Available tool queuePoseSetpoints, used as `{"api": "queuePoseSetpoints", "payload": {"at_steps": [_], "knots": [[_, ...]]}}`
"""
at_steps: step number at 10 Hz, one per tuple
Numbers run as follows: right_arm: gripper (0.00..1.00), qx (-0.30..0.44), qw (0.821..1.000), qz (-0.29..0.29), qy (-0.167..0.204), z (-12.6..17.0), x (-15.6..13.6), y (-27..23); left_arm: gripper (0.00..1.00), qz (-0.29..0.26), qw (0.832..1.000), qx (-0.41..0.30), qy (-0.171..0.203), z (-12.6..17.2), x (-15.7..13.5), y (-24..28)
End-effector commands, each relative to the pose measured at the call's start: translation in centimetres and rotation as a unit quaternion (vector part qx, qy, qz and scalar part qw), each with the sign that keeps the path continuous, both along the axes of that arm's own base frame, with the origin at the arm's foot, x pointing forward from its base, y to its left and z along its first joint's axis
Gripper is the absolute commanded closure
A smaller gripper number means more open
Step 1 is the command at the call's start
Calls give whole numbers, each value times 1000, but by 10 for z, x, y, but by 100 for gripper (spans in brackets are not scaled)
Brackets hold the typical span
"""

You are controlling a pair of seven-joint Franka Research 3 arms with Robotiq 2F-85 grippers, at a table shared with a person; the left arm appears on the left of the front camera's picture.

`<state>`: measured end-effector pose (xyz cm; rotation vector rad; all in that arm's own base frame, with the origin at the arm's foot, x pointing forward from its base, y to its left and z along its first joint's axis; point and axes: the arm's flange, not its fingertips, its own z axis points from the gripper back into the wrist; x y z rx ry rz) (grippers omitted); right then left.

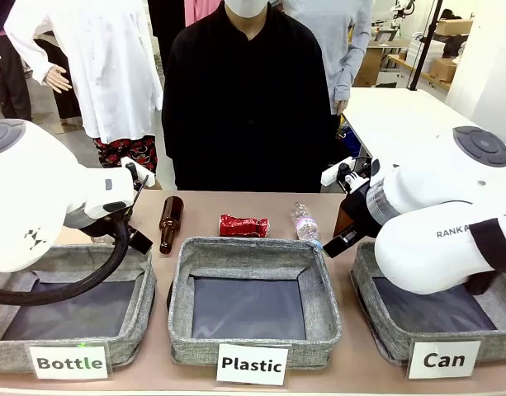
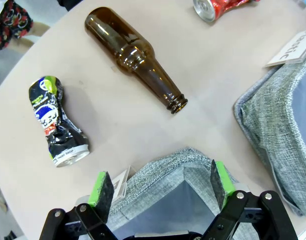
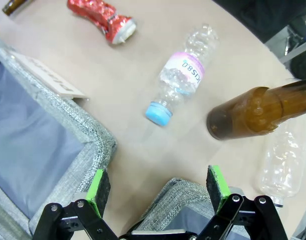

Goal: Sort the can waste into the basket.
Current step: Pick up the can waste from the table and place it in the right Fabric basket.

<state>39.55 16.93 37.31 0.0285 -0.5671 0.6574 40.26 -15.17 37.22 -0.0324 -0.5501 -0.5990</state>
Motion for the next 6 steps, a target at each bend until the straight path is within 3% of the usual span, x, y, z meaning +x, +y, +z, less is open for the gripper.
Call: {"api": "queuePoseSetpoints", "payload": {"at_steps": [1,3,5,6], "knots": [[0,34,999,14,7,33,-10,-6,0,-5,1000,-17,15,31,-15,4],[0,83,995,-60,21,105,-30,-20,0,74,992,-89,51,95,-36,-4],[0,163,981,-57,93,159,-65,-51,0,-6,974,-209,88,144,-70,12],[0,203,973,-50,103,171,-78,-77,0,-13,966,-247,77,158,-81,32]]}}
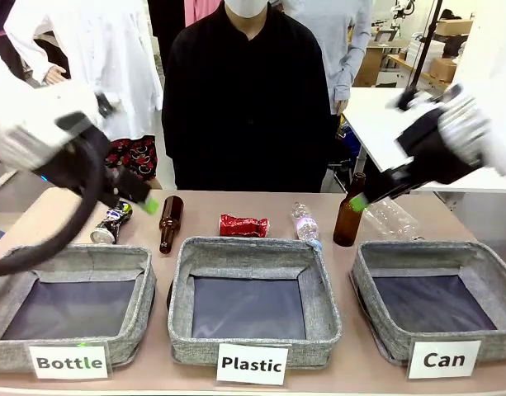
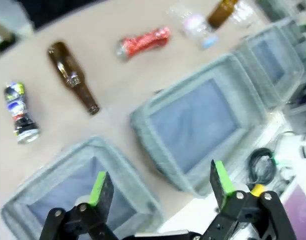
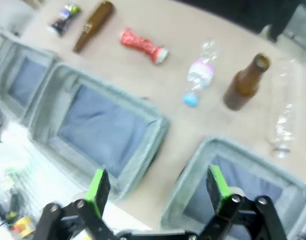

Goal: Sort the can waste into the basket.
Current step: Pick up the can waste from the table and place it in the right Fabric basket.

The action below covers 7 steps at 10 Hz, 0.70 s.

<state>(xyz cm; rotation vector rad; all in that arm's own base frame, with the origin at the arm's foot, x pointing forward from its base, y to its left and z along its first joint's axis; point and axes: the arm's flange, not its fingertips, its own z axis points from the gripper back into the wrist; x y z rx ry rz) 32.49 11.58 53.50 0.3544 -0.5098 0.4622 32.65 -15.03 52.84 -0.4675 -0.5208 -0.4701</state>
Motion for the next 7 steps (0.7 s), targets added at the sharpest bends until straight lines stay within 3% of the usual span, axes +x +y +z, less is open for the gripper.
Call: {"api": "queuePoseSetpoints", "payload": {"at_steps": [1,4,6,7], "knots": [[0,97,994,-8,40,11,-13,-62,0,-59,993,-104,24,13,-15,64],[0,275,957,-88,43,-20,-25,-183,0,58,969,-238,19,-1,-18,180],[0,365,912,-185,20,-49,-49,-242,0,191,938,-288,10,-29,-24,252],[0,399,892,-212,10,-63,-61,-262,0,230,924,-305,7,-42,-32,281]]}}
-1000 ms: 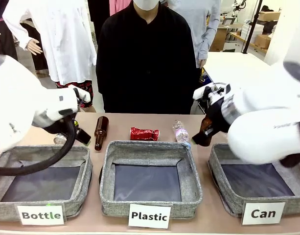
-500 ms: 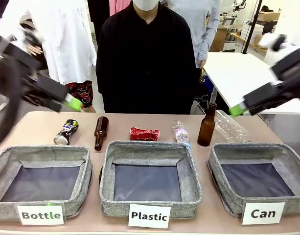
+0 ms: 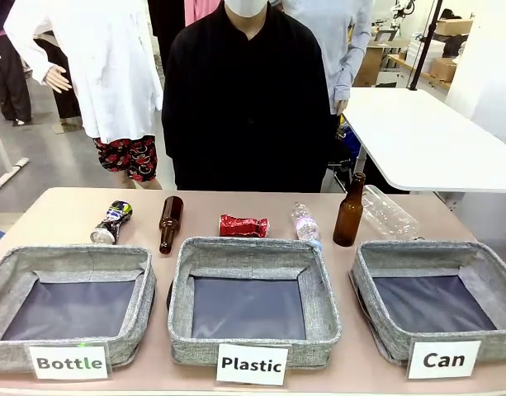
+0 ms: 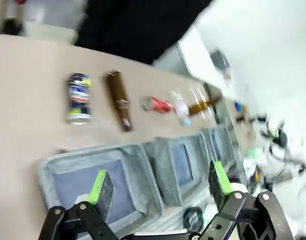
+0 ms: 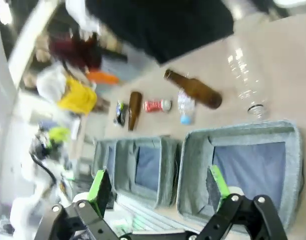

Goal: Sort the can waste into the basket.
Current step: Pick up the can waste from the table and place it in the right Fabric basket.

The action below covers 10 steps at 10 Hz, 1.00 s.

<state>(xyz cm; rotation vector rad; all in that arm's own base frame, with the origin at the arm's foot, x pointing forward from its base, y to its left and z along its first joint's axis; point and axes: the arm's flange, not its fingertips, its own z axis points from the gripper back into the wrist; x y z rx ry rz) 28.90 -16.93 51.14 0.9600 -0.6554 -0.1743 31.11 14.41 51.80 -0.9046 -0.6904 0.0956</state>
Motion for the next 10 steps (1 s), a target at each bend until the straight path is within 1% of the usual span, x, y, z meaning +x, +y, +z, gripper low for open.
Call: {"api": "queuePoseSetpoints", "payload": {"at_steps": [1,3,4,5,6,9,10], "knots": [[0,64,996,-48,-40,-55,-35,6,0,82,996,-37,4,-46,-17,14],[0,104,988,-98,-51,-81,-53,-13,0,177,982,-33,53,-71,-24,41],[0,105,985,-129,-39,-89,-56,-20,0,186,980,-35,55,-74,-23,44],[0,93,991,-96,-24,-35,-22,-65,0,180,982,-23,49,-74,-19,42],[0,93,991,-96,-24,-35,-22,-65,0,175,982,-37,62,-56,-10,85],[0,93,991,-96,-24,-35,-22,-65,0,175,982,-37,62,-56,-10,85],[0,97,991,-97,-7,-37,-20,-62,0,175,982,-37,62,-56,-10,85]]}}
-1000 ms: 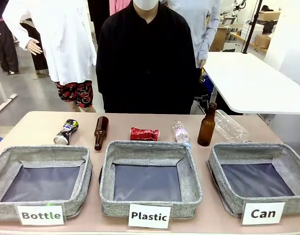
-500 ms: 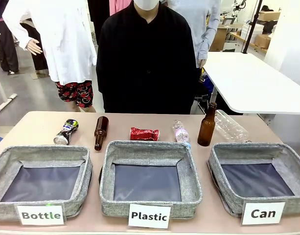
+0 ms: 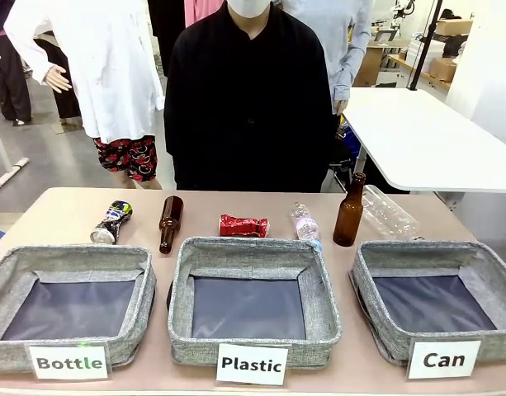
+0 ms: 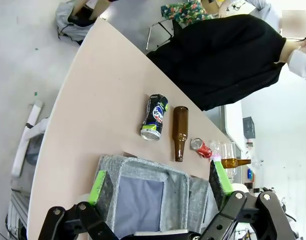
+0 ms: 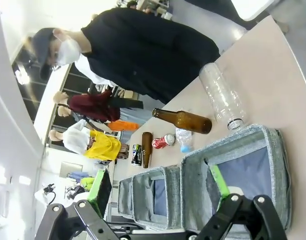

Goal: Sort the can waste into the basket.
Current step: Pick up the can waste from the table and place it in the right Fabric basket.

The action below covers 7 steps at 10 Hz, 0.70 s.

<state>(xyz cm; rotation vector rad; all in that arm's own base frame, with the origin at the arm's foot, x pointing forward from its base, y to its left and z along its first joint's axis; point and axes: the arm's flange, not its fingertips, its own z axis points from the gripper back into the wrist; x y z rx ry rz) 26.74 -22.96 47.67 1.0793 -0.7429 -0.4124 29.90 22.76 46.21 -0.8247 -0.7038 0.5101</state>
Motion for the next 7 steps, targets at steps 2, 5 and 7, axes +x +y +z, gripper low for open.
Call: {"api": "queuePoseSetpoints", "payload": {"at_steps": [2,5,7], "knots": [[0,-155,987,40,10,39,35,63,0,-4,1000,2,-15,0,2,2],[0,-355,927,124,-1,96,86,220,0,-4,1000,2,-15,0,2,2],[0,-478,859,182,-14,94,90,347,0,-4,1000,2,-15,0,2,2]]}}
